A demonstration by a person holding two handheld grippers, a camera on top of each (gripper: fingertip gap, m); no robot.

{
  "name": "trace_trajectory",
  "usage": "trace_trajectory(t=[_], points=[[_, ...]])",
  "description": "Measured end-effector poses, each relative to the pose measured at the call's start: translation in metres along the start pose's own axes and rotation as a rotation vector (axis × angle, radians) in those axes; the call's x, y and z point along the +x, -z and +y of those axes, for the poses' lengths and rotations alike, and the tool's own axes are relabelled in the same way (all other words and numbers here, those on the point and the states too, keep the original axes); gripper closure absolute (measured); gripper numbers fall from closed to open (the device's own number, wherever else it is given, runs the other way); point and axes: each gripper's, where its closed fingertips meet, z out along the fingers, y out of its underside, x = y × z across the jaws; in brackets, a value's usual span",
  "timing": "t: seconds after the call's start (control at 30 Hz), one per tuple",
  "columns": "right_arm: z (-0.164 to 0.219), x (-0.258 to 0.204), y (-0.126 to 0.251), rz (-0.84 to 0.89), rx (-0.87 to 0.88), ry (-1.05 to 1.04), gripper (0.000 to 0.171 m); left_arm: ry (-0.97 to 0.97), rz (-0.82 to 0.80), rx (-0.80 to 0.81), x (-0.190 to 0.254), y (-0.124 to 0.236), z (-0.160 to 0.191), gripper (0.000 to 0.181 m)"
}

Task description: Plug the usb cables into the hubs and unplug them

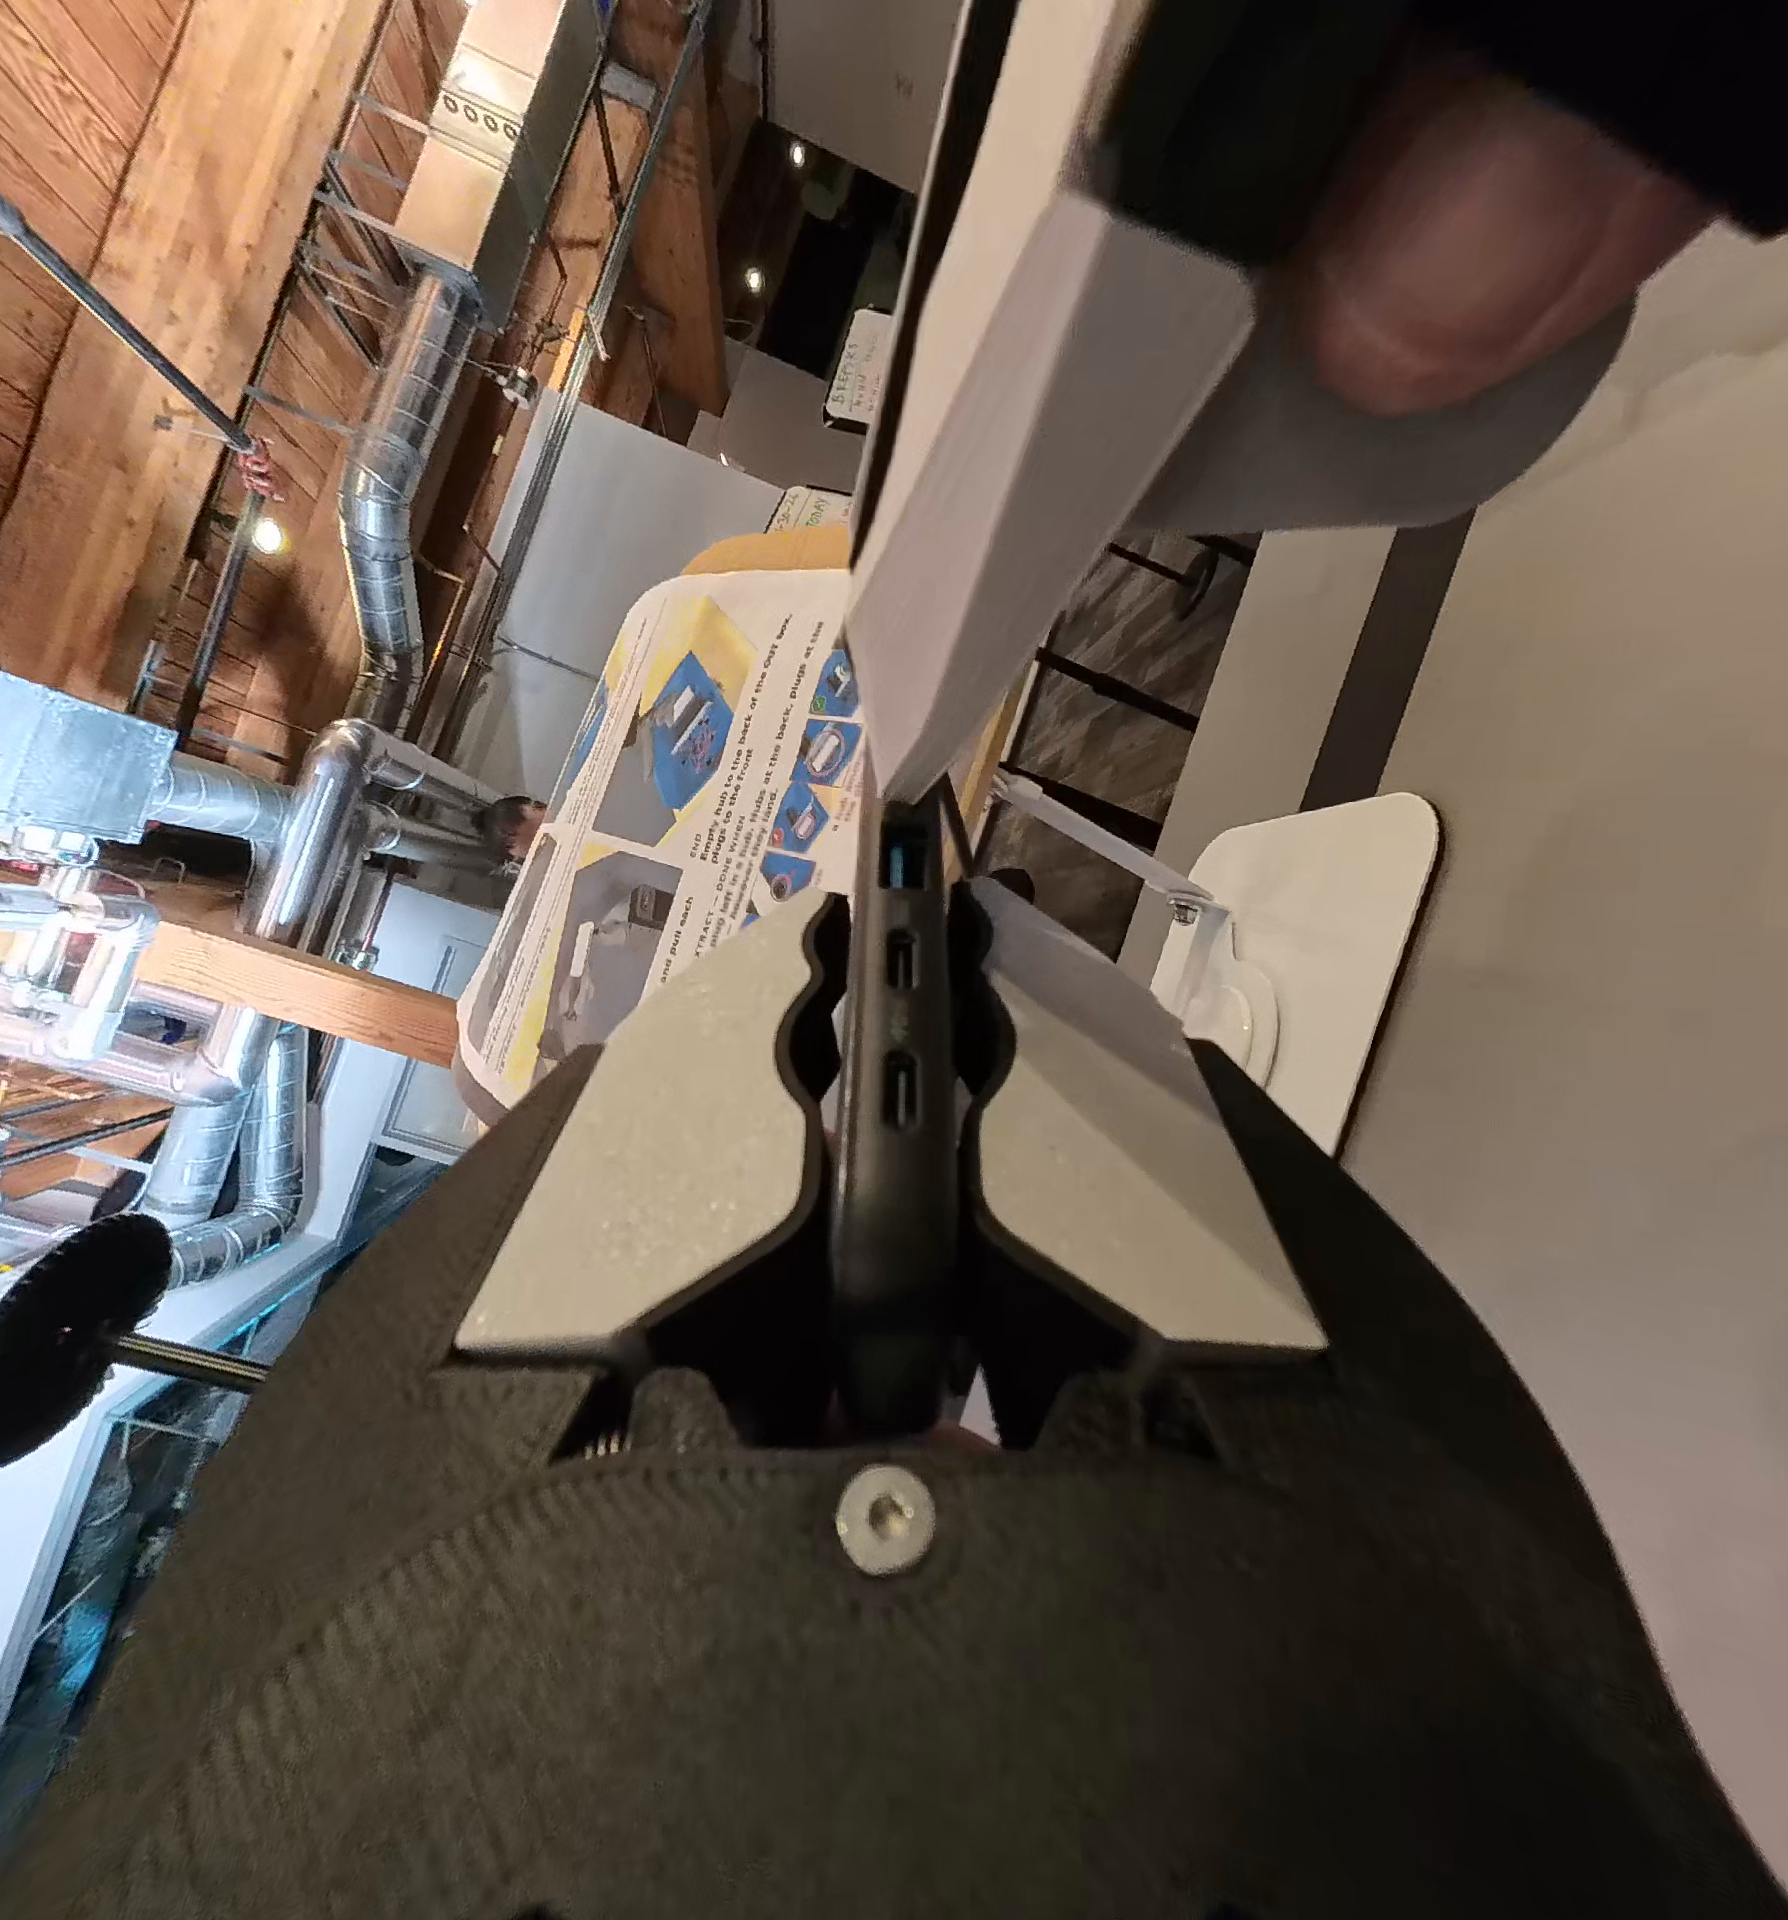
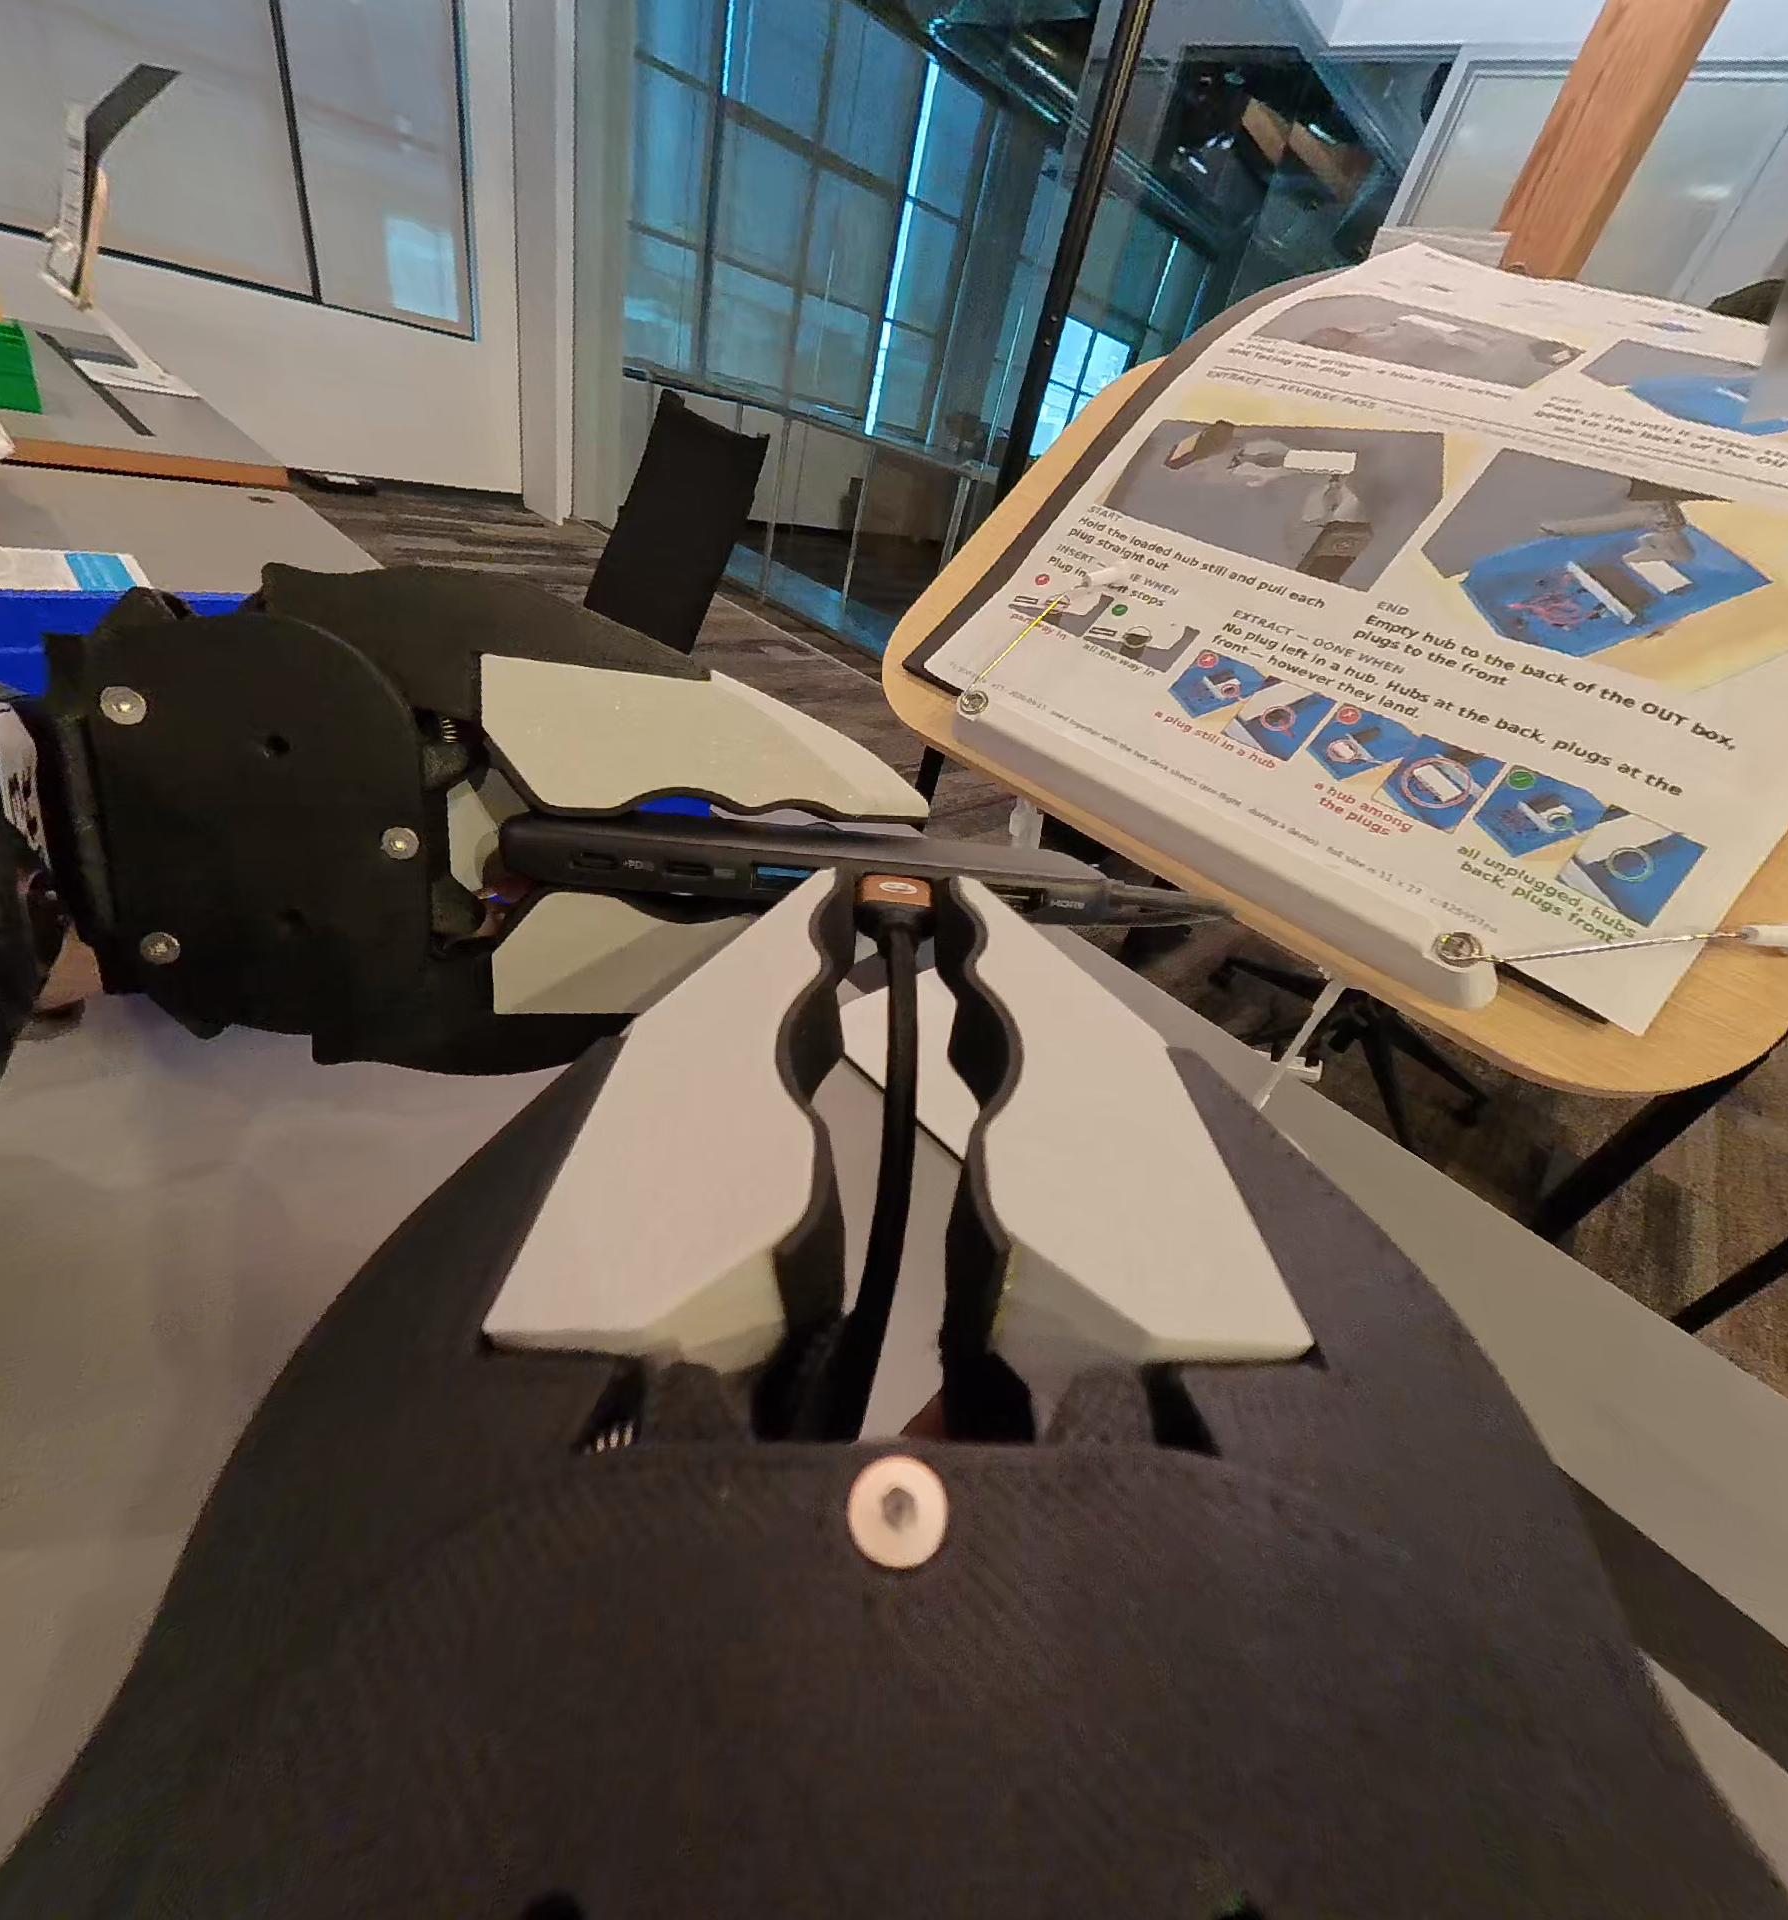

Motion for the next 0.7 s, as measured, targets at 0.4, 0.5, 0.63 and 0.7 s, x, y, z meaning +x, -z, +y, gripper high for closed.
trace_trajectory(t=[0.4, 0.5, 0.63, 0.7], points=[[-0.006, 0.001, 0.003, -0.044, 0.014, -0.028, 0.159, -0.017, 0.022, 0.076, 0.002, 0.006, -0.019, 0.156], [-0.004, 0.000, 0.002, -0.072, -0.002, -0.053, 0.159, -0.025, 0.006, 0.069, -0.001, 0.007, -0.017, 0.151], [-0.004, -0.002, 0.002, -0.080, -0.007, -0.054, 0.159, -0.065, 0.014, 0.057, -0.001, 0.007, -0.015, 0.159], [-0.004, -0.003, 0.002, -0.092, -0.011, -0.054, 0.159, -0.062, 0.019, 0.065, 0.000, 0.008, -0.015, 0.162]])
